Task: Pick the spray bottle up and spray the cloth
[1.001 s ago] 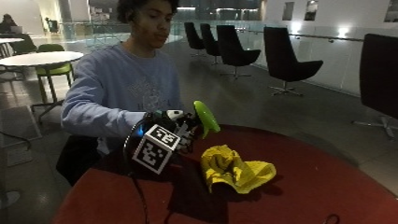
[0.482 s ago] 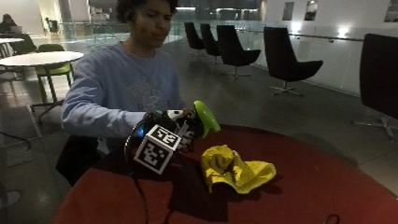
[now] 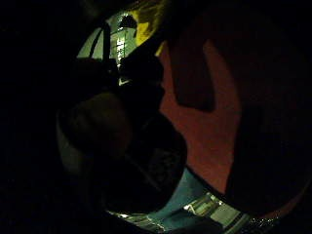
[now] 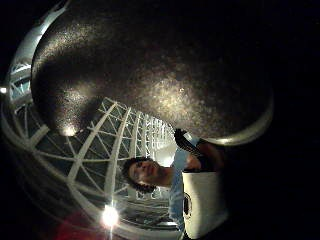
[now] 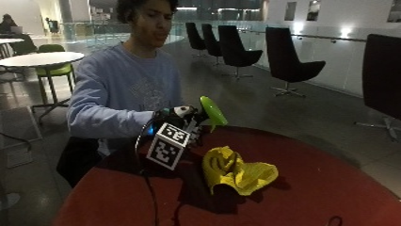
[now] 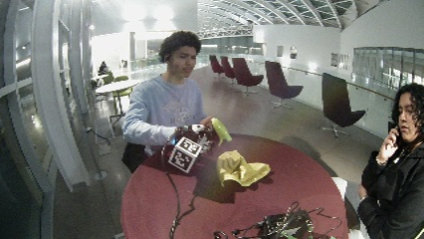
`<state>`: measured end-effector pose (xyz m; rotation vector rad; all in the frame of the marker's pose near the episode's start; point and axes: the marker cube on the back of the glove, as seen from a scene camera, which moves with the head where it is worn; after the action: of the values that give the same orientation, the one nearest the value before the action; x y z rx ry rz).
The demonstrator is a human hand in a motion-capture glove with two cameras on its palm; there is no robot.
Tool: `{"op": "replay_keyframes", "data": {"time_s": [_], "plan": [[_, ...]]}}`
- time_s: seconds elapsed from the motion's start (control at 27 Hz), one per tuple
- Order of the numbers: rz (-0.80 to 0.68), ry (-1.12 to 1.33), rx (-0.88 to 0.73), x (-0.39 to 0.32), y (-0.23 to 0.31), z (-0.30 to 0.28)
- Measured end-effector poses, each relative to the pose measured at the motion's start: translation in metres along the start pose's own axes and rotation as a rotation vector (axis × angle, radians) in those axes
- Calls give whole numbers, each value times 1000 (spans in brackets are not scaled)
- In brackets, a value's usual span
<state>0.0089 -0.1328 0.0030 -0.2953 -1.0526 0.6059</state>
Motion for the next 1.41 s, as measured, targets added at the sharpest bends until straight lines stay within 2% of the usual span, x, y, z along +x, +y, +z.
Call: {"op": "replay_keyframes", "data": {"time_s": [0.19, 0.41, 0.59, 0.74, 1.04, 1.26, 1.41], "plan": [[-207, -20, -14, -25, -25, 46], [-532, 99, 15, -58, -70, 103], [-674, 205, 58, -59, -113, 136], [-714, 258, 82, -46, -140, 148], [-695, 289, 85, -28, -158, 148], [-663, 329, 77, -20, -163, 148], [-656, 271, 57, -26, -147, 146]]}}
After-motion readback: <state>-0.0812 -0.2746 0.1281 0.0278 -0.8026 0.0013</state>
